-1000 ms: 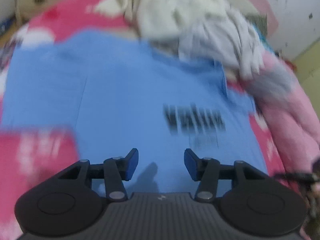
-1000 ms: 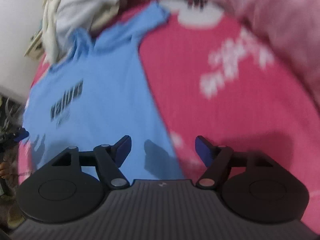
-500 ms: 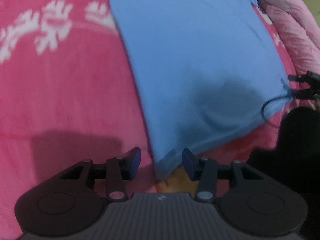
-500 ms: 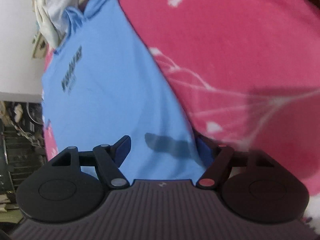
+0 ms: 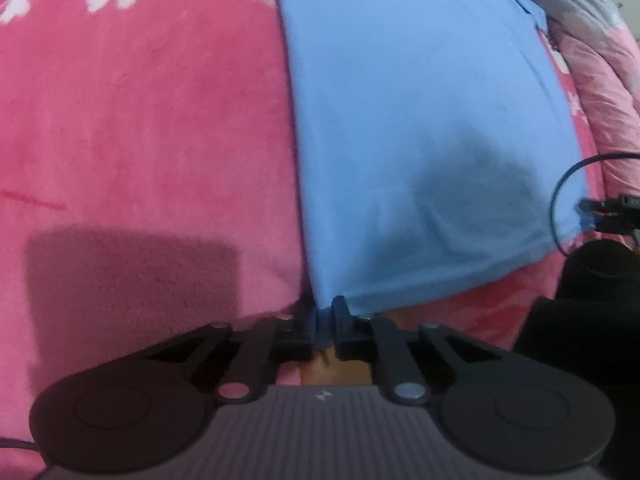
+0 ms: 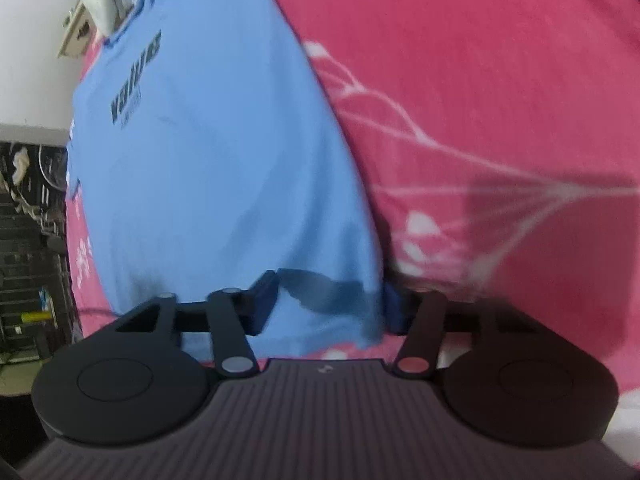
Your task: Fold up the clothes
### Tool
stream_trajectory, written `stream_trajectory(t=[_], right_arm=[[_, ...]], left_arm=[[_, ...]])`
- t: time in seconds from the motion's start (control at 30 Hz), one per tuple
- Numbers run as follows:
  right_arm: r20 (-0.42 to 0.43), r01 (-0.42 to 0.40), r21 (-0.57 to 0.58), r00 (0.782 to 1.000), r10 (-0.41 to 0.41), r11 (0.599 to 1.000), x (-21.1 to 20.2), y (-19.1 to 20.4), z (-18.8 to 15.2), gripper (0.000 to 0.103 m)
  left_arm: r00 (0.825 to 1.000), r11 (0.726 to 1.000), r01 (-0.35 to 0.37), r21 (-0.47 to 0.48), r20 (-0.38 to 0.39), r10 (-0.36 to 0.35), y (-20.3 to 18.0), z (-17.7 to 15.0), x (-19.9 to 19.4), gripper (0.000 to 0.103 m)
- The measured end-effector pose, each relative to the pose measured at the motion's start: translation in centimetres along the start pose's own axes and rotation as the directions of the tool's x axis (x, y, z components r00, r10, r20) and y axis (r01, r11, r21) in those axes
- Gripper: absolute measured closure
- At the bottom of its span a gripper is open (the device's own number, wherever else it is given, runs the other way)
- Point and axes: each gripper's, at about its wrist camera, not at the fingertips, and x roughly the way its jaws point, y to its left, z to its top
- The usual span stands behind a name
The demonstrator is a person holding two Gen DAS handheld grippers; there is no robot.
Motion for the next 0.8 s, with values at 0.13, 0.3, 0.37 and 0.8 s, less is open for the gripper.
stream_trajectory(t=[0.13, 0.3, 0.37, 0.8], right_arm=[[-0.023, 0.047, -0.047, 0.999, -0.048, 0.998, -0.3, 0.6, -0.2, 0.100], [-0.120, 0.179, -0.132, 0.973, -0.195, 0.975, -0.8, 2.3, -0.1, 0.101], [-0.142, 0.197, -0.162, 0.965, -0.220, 0.967, -1.1, 3.2, 0.0, 0.101], [-0.248, 0.236, -0.275, 0.919, -0.306, 0.932, -1.8, 5.2, -2.5, 0.101]], left_arm=[[0.999, 0.998, -0.048, 0.049, 0.026, 0.047, -0.8, -0.4, -1.4, 0.100], [0.997, 0.991, -0.071, 0.111, -0.019, 0.073, -1.5, -1.4, -3.8, 0.100], [0.997, 0.990, -0.065, 0.125, -0.027, 0.068, -1.8, -1.7, -4.7, 0.100], [0.980, 0.978, -0.089, 0.191, -0.161, 0.121, -0.8, -4.0, -5.4, 0.100]])
